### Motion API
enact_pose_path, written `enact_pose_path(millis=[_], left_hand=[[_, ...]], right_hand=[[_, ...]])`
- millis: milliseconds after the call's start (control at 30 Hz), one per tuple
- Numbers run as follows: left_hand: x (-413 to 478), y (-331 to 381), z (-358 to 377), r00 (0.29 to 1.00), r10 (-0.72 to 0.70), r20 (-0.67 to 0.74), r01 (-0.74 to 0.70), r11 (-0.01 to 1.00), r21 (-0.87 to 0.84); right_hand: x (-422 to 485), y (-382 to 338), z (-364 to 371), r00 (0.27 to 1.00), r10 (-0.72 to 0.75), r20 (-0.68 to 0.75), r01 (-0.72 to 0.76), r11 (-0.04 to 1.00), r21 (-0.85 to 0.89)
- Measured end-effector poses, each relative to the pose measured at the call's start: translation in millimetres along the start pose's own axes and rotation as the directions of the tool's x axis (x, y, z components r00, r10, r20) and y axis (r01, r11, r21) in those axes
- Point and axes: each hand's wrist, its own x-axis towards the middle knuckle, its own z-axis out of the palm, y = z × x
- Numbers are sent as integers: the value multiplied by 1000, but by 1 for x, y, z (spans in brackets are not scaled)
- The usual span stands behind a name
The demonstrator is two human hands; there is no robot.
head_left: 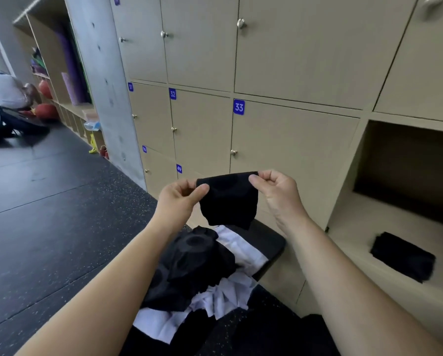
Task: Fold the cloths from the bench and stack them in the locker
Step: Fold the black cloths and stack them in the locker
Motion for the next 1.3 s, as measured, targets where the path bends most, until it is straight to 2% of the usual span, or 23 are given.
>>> enact_pose_path(millis=[100,200,300,400,600,700,767,867,933,1033,1100,1167,1300], left_hand=[[7,5,19,1000,5,-5,-6,998,-56],[14,5,36,997,-76,3,75,981,-181],[18,8,53,990,-134,30,137,950,-279],[23,6,62,975,-222,25,215,905,-368],[27,-11,74,948,-320,-3,291,865,-409],[23,-17,76,939,-343,6,324,881,-345],[24,-19,74,949,-311,46,314,936,-161],[21,-16,81,955,-202,216,158,966,205],[19,-16,94,950,-155,272,57,940,336],[18,-19,119,965,-114,236,32,945,327],[17,-22,136,975,-128,183,74,959,275],[15,-28,154,962,-181,204,137,968,211],[3,-34,198,918,-303,257,293,953,80]], right_hand=[[7,-5,-15,1000,-11,-19,11,1000,-11],[8,-5,-28,999,25,-24,-25,1000,1],[2,-2,-41,983,142,115,-147,988,41],[-2,13,-51,940,223,256,-205,974,-97],[-2,24,-67,962,189,194,-177,981,-80],[-1,25,-75,975,176,135,-156,977,-147],[0,24,-83,970,189,155,-157,968,-198],[-4,18,-93,953,227,198,-179,955,-236],[-6,18,-98,948,242,205,-197,956,-219],[-14,20,-107,949,259,181,-253,966,-56],[-21,24,-118,943,285,173,-302,950,82],[-30,28,-133,942,299,155,-323,931,171],[-43,36,-168,944,329,-39,-306,910,279]])
